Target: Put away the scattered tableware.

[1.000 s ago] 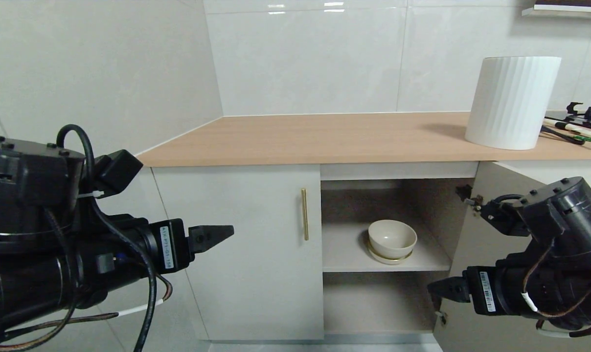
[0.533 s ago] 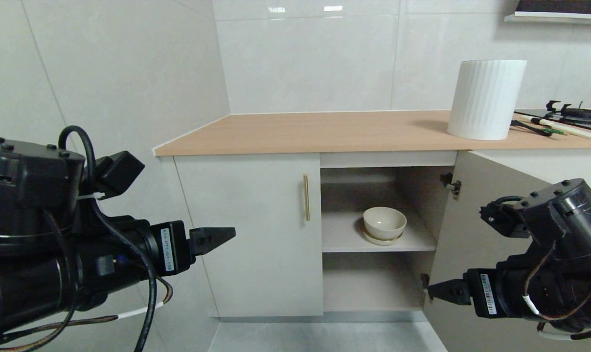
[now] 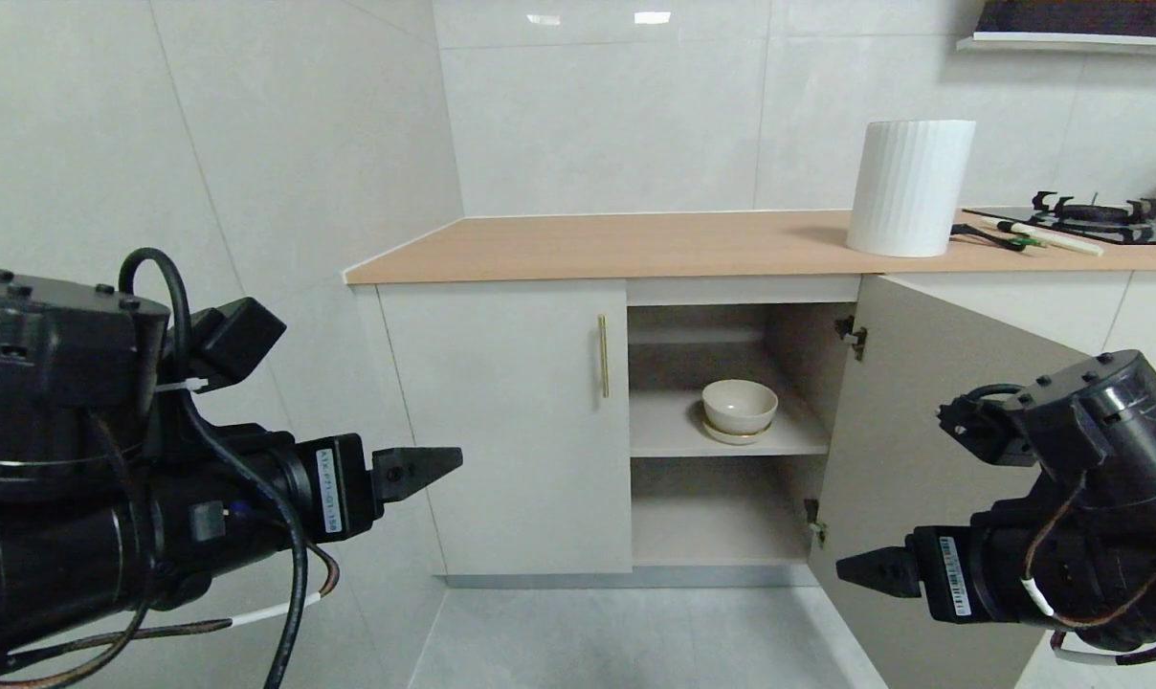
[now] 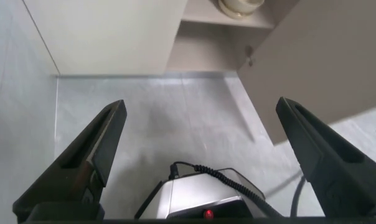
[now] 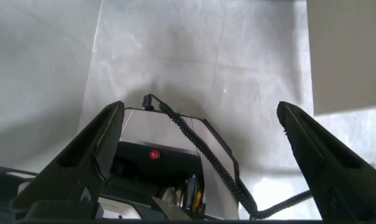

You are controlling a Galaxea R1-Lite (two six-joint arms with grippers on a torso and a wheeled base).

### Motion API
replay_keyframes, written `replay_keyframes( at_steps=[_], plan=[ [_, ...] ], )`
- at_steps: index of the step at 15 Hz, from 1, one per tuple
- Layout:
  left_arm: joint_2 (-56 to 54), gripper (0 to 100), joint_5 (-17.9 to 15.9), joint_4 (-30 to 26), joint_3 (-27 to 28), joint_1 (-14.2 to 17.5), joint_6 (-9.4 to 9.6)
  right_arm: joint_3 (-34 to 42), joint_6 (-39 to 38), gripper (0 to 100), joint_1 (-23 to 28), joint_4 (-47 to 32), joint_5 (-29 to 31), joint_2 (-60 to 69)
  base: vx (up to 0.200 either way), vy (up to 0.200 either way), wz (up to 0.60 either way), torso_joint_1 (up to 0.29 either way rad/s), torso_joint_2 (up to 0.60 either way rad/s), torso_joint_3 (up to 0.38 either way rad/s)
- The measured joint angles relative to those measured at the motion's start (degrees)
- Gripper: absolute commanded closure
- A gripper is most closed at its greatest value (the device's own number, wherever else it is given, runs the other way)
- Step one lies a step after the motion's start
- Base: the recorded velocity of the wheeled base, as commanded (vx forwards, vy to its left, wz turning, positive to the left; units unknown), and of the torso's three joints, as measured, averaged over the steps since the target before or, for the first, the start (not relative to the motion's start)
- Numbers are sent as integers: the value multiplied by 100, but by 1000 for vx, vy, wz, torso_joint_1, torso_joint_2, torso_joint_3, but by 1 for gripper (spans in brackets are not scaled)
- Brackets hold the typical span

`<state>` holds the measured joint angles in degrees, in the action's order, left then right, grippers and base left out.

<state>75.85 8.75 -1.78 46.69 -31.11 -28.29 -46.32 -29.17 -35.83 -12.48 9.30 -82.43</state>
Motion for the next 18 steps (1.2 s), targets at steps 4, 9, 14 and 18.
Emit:
replay_keyframes(
  at_steps=[4,9,14,18],
  plan=[
    [0,0,-11,6,-13,-2,7,0,0,0,0,0,2,5,0,0,0,0,0,0],
    [20,0,-9,12,-39,-2,24,0,0,0,-2,1,11,5,0,0,0,0,0,0],
    [20,0,-6,0,-44,5,33,0,2,0,-2,-2,121,5,0,-160,0,4,6,-3],
    [26,0,-9,-5,-48,-2,35,0,9,0,11,-23,126,-20,0,-200,0,0,-1,5]
  ],
)
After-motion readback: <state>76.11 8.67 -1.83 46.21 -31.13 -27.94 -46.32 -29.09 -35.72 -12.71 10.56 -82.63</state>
